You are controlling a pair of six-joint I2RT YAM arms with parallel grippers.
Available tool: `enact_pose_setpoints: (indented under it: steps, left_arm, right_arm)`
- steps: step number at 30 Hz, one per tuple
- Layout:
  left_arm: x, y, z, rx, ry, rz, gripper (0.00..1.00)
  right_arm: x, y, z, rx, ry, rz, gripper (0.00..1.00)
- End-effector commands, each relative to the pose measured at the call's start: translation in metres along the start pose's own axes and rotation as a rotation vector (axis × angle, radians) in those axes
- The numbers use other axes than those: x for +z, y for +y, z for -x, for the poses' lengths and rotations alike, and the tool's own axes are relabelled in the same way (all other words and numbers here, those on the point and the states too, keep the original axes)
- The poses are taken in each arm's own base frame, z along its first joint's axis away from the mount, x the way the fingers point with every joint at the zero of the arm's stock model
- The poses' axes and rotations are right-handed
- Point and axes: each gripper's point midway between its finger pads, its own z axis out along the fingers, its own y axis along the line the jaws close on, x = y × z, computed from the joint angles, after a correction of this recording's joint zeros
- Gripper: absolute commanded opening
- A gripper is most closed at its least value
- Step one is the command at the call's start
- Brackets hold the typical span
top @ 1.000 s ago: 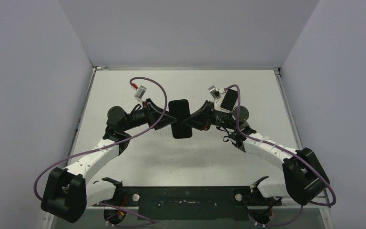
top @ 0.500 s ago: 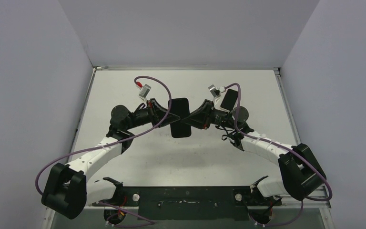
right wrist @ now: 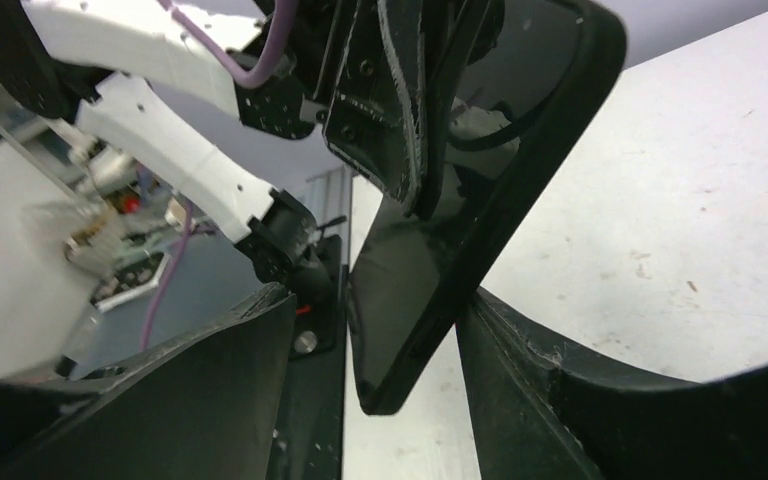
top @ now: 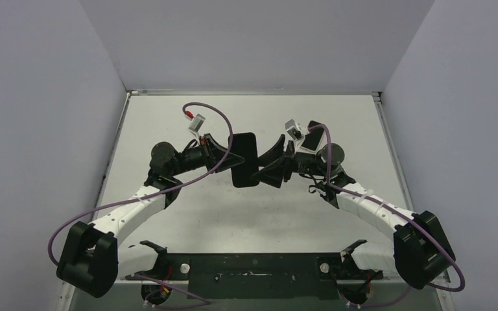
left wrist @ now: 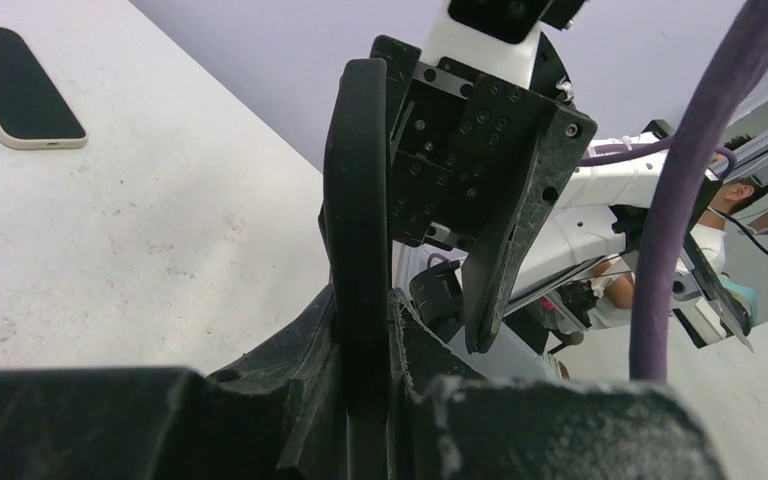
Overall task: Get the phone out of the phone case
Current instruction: Remove the phone case from the phone.
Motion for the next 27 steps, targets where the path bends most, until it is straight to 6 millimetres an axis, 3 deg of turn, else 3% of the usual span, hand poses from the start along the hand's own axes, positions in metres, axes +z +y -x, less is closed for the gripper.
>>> enact_pose_setpoints:
  steps: [1, 12, 27]
  left_arm:
    - [0.002, -0.03, 0.029, 0.071, -0.057, -0.065, 0.0]
    - [0.001, -0.045, 0.029, 0.066, -0.028, -0.102, 0.0]
    - [0.003, -0.053, 0.026, 0.05, -0.006, -0.136, 0.0]
  right_arm:
    - [-0.009, 0.009, -0.007, -0.194, 0.082, 0.055, 0.59]
    - [-0.017, 0.015, -0.018, -0.288, 0.176, 0.079, 0.5]
    - [-0.01, 0.018, -0.011, -0.288, 0.174, 0.129, 0.3]
